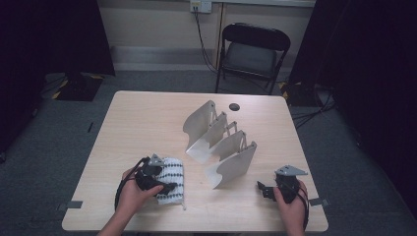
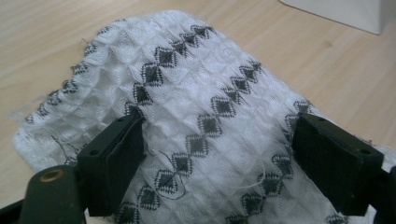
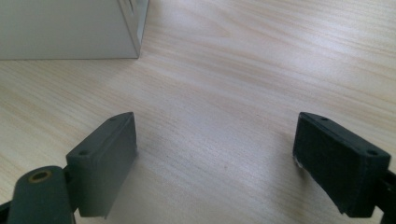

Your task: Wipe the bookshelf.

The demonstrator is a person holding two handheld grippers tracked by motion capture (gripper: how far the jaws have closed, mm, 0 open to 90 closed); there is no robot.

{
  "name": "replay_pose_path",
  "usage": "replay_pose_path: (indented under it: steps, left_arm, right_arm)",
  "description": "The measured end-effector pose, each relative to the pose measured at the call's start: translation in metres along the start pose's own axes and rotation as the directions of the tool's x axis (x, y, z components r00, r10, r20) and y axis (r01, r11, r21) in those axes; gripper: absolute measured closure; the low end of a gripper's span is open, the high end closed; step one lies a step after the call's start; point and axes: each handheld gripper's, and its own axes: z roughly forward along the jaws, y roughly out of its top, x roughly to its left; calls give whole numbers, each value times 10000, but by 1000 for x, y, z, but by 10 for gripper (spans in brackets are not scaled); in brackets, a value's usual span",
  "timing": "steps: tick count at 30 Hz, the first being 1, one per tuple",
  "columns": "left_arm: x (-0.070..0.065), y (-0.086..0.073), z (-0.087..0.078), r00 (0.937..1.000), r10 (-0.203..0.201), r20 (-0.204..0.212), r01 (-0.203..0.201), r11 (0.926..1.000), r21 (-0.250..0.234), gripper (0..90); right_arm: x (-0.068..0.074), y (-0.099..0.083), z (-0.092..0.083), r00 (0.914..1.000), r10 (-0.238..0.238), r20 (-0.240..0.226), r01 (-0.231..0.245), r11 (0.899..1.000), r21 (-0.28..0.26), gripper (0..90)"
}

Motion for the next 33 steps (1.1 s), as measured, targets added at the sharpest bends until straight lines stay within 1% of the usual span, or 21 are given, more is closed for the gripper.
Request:
replay_pose_path:
  steps: [1,2,4,6,7,8,9,11,12,13,15,17,19,20,25,29,30,32,33]
  left_arm:
    - [3,0,-1,10000,19,-43,-19,10000,41,171]
    - [5,-1,-2,9999,-107,-98,108,9999,50,171]
    - [6,-1,-4,9996,-230,-132,229,9997,-37,171]
    - [2,0,-11,10000,-67,-74,66,9998,-189,186]
    - [-1,2,-14,10000,27,18,-26,9993,-364,190]
    - [-4,3,-17,9997,109,197,-99,9987,-499,195]
    - [-9,5,-19,9993,107,355,-85,9980,-628,205]
    - [-17,7,-21,9975,380,594,-345,9977,-590,233]
    - [-20,6,-20,9964,438,724,-397,9976,-574,251]
    - [-23,5,-19,9962,479,728,-442,9977,-521,265]
    - [-28,2,-15,9966,611,545,-592,9976,-351,262]
    - [-32,-4,-12,9954,903,307,-899,9959,-126,248]
    - [-33,-8,-12,9948,1002,167,-999,9948,-217,242]
    - [-33,-10,-13,9939,1090,164,-1087,9939,-183,242]
    - [-29,-19,-20,9947,1025,-44,-1025,9946,-151,242]
    - [-21,-29,-25,9976,696,-25,-697,9970,-330,239]
    - [-18,-31,-27,9976,686,-53,-688,9971,-332,235]
    - [-14,-34,-31,9990,448,-66,-450,9983,-373,229]
    - [-12,-35,-32,9991,412,-116,-415,9985,-343,226]
  right_arm:
    - [0,0,0,10000,-11,2,11,10000,-6,129]
    - [0,0,0,10000,-10,4,10,10000,-6,129]
    - [0,0,0,10000,-10,4,10,10000,-6,129]
    - [0,0,0,10000,-7,1,7,10000,-5,129]
    - [0,0,0,10000,-8,0,8,10000,-4,129]
    - [0,0,0,10000,-7,-1,7,10000,-6,129]
    - [0,0,0,10000,-6,-1,6,10000,-6,129]
    - [0,0,0,10000,5,-5,-5,10000,0,129]
    - [0,0,0,10000,4,-2,-4,10000,1,129]
    - [0,0,0,10000,2,1,-2,10000,2,129]
    - [0,0,0,10000,-12,5,12,10000,-5,129]
    - [0,0,0,10000,-11,2,11,10000,-2,129]
    - [0,0,0,10000,-18,-11,18,10000,-3,129]
    - [1,0,0,10000,-17,-13,17,10000,1,129]
    - [1,-1,-1,10000,-29,-25,29,10000,-5,129]
    - [1,-1,-1,10000,-25,-32,25,10000,-1,128]
    - [1,-1,-1,10000,-16,-32,16,10000,3,128]
    - [1,-1,-1,10000,-14,-30,14,10000,5,128]
    - [1,-1,-1,10000,-17,-29,17,10000,4,128]
